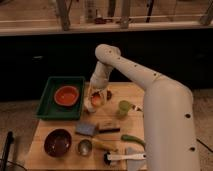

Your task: Place apple in paper cup

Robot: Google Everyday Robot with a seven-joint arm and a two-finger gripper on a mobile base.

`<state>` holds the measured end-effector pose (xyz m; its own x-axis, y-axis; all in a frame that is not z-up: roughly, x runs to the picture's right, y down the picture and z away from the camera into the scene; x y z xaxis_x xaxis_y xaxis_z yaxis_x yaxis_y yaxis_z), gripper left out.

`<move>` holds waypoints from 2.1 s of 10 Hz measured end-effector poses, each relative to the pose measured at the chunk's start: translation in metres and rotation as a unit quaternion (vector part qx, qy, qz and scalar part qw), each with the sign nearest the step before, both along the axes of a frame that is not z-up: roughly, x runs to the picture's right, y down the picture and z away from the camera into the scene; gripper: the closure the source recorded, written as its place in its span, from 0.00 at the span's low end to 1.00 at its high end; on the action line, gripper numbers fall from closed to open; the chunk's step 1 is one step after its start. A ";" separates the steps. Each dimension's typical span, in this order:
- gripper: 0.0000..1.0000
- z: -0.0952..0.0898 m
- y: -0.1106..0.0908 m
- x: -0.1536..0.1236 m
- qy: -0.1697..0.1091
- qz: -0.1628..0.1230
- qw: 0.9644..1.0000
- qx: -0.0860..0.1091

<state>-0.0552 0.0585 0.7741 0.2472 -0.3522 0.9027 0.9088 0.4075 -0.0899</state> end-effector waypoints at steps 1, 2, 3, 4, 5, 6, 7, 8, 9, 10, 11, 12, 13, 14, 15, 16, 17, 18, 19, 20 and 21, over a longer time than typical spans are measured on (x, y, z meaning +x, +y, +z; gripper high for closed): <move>1.00 0.001 -0.001 -0.001 0.000 -0.001 1.000 0.001; 1.00 0.001 -0.001 -0.003 -0.001 -0.003 1.000 0.001; 1.00 0.002 -0.002 -0.004 -0.002 -0.004 1.000 0.003; 1.00 0.002 -0.002 -0.004 -0.002 -0.004 1.000 0.003; 1.00 0.007 -0.005 -0.003 -0.005 -0.002 1.000 0.007; 1.00 0.009 -0.006 -0.004 -0.007 -0.003 1.000 0.008; 1.00 0.011 -0.008 -0.005 -0.008 -0.004 1.000 0.009; 1.00 0.012 -0.010 -0.005 -0.009 -0.005 1.000 0.009; 1.00 0.014 -0.013 -0.005 -0.011 -0.006 1.000 0.011; 1.00 0.015 -0.015 -0.005 -0.012 -0.006 1.000 0.011; 1.00 0.017 -0.017 -0.005 -0.013 -0.008 1.000 0.012; 1.00 0.019 -0.018 -0.008 -0.016 -0.010 1.000 0.012; 1.00 0.020 -0.020 -0.011 -0.020 -0.013 1.000 0.012; 1.00 0.021 -0.020 -0.013 -0.024 -0.014 1.000 0.012; 1.00 0.022 -0.021 -0.014 -0.031 -0.014 0.999 0.013; 1.00 0.022 -0.021 -0.017 -0.044 -0.011 0.999 0.015; 1.00 0.022 -0.022 -0.018 -0.050 -0.010 0.999 0.017; 1.00 0.023 -0.023 -0.020 -0.058 -0.008 0.998 0.018; 1.00 0.023 -0.024 -0.022 -0.064 -0.006 0.998 0.020; 1.00 0.024 -0.025 -0.023 -0.070 -0.004 0.997 0.021; 1.00 0.024 -0.025 -0.023 -0.074 -0.002 0.997 0.022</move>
